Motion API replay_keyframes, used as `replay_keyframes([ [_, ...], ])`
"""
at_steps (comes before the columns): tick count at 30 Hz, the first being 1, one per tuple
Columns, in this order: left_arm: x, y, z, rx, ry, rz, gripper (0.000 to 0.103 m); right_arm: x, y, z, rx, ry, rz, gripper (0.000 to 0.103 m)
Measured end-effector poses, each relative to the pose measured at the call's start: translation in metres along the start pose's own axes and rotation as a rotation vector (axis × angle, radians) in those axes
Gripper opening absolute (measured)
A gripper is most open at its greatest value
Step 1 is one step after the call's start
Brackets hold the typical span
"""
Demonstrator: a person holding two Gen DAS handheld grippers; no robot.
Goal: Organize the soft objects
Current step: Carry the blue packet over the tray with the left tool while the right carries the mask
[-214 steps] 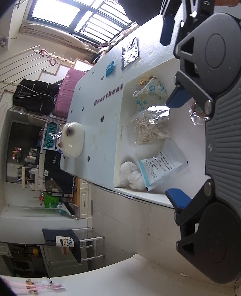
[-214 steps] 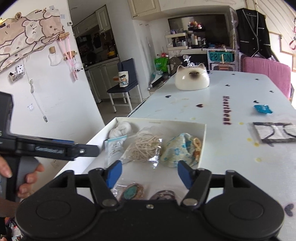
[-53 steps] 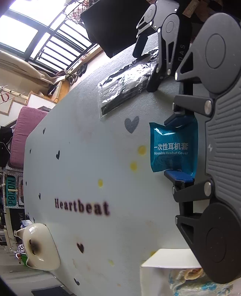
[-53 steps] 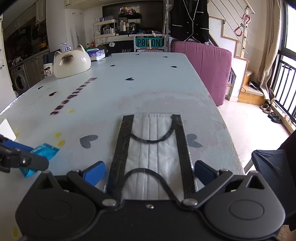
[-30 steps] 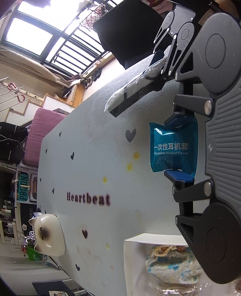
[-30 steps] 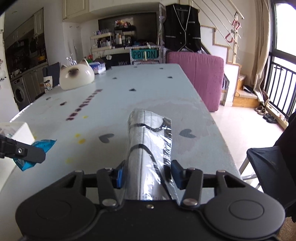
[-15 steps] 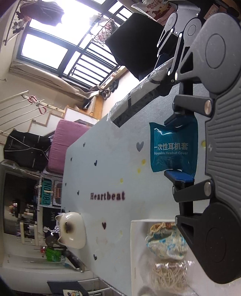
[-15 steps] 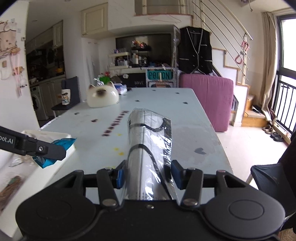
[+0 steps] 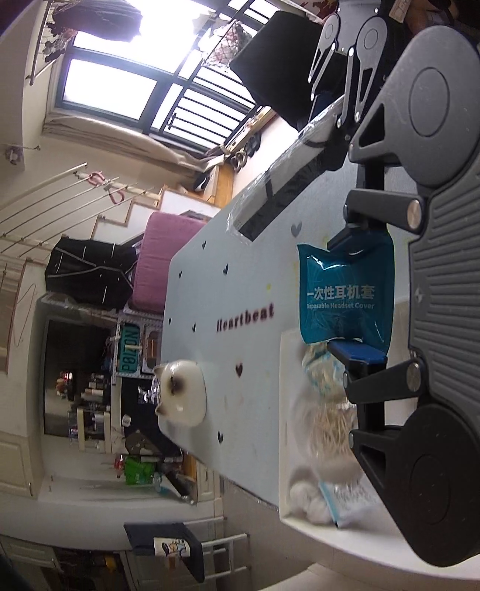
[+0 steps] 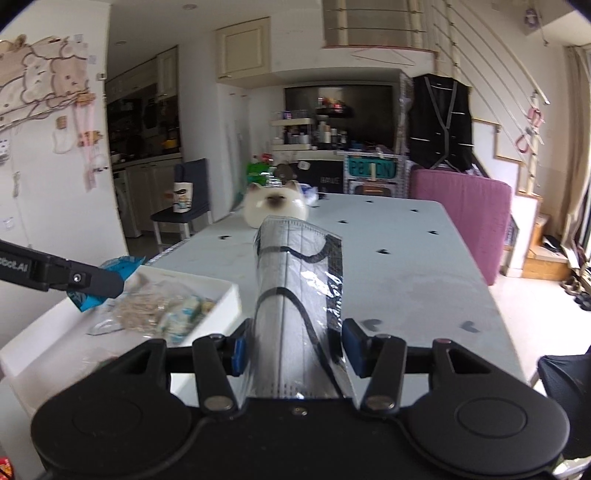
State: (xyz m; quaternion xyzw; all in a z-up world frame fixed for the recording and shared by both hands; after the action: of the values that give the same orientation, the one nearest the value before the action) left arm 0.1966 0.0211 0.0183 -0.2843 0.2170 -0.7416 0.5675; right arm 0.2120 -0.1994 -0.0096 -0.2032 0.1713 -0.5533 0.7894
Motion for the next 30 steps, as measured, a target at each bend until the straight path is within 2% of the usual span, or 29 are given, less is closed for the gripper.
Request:
replay_keyframes([
  [6, -0.049, -0.015, -0.003, 0.008, -0.02, 0.071, 0.052, -0.046, 0.001, 0.007, -0.003, -0.023, 0.079, 0.052],
  [11, -0.087, -0.026, -0.002, 0.032, -0.051, 0.104, 0.052, -0.092, 0.009, 0.004, -0.042, -0.022, 0.159, 0.052],
  [16, -0.119, -0.037, 0.0, 0.055, -0.093, 0.119, 0.052, -0.148, 0.025, -0.005, -0.112, -0.029, 0.239, 0.053],
  [23, -0.143, -0.039, -0.007, 0.05, -0.117, 0.114, 0.052, -0.227, 0.048, -0.025, -0.236, -0.049, 0.374, 0.053],
  [26, -0.151, -0.038, -0.011, 0.043, -0.122, 0.118, 0.052, -0.252, 0.063, -0.031, -0.27, -0.07, 0.36, 0.052],
  [30, -0.162, -0.037, -0.016, 0.037, -0.142, 0.122, 0.052, -0.263, 0.087, -0.029, -0.287, 0.02, 0.268, 0.054],
])
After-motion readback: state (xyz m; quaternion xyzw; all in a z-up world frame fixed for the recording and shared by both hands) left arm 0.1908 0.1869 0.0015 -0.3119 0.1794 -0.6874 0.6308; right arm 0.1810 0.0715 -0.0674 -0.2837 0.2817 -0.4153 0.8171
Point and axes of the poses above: each gripper's, at about its wrist camera, not at the fingertips, and y roughly the way its jaws point, x to its right, z to its top, the point moved 6 cm from there along y, roughly the way its jaws point, and after that the axes turned 5 degrees about -x, right-handed, at the moved point
